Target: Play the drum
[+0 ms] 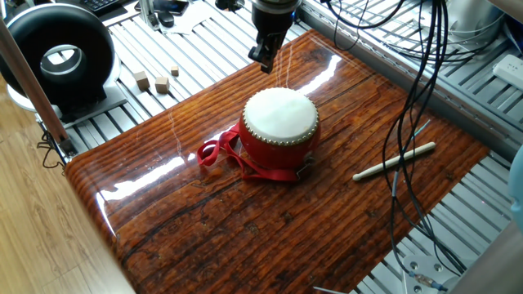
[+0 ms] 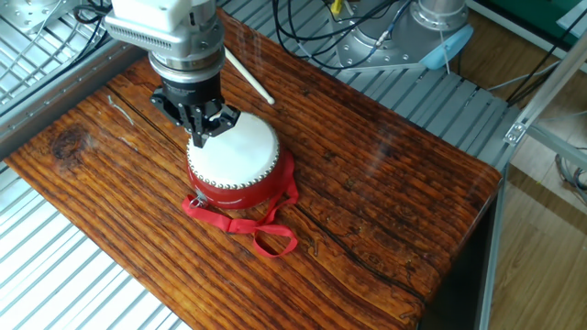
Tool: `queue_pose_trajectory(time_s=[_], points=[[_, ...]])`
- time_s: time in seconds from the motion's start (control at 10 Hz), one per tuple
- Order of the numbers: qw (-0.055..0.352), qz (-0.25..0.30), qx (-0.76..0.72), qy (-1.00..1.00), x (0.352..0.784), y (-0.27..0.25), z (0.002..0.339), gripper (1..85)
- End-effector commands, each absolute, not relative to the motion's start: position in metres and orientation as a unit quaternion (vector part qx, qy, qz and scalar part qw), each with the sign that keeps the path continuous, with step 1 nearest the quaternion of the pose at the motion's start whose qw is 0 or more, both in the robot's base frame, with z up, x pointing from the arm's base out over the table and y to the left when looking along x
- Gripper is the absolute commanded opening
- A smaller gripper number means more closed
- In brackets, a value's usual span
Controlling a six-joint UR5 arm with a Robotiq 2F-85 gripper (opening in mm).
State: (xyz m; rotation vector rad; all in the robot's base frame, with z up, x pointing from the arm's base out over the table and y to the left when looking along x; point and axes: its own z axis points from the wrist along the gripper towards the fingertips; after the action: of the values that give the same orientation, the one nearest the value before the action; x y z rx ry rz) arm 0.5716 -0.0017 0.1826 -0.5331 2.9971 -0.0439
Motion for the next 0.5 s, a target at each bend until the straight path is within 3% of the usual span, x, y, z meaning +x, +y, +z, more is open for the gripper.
queue_pose_trajectory(time_s=[0.0, 0.4], points=[[0.047, 0.004, -0.173, 0.984, 0.569, 0.007, 0.184, 1.0], [0.035, -0.012, -0.194, 0.980, 0.564, -0.004, 0.184, 1.0]])
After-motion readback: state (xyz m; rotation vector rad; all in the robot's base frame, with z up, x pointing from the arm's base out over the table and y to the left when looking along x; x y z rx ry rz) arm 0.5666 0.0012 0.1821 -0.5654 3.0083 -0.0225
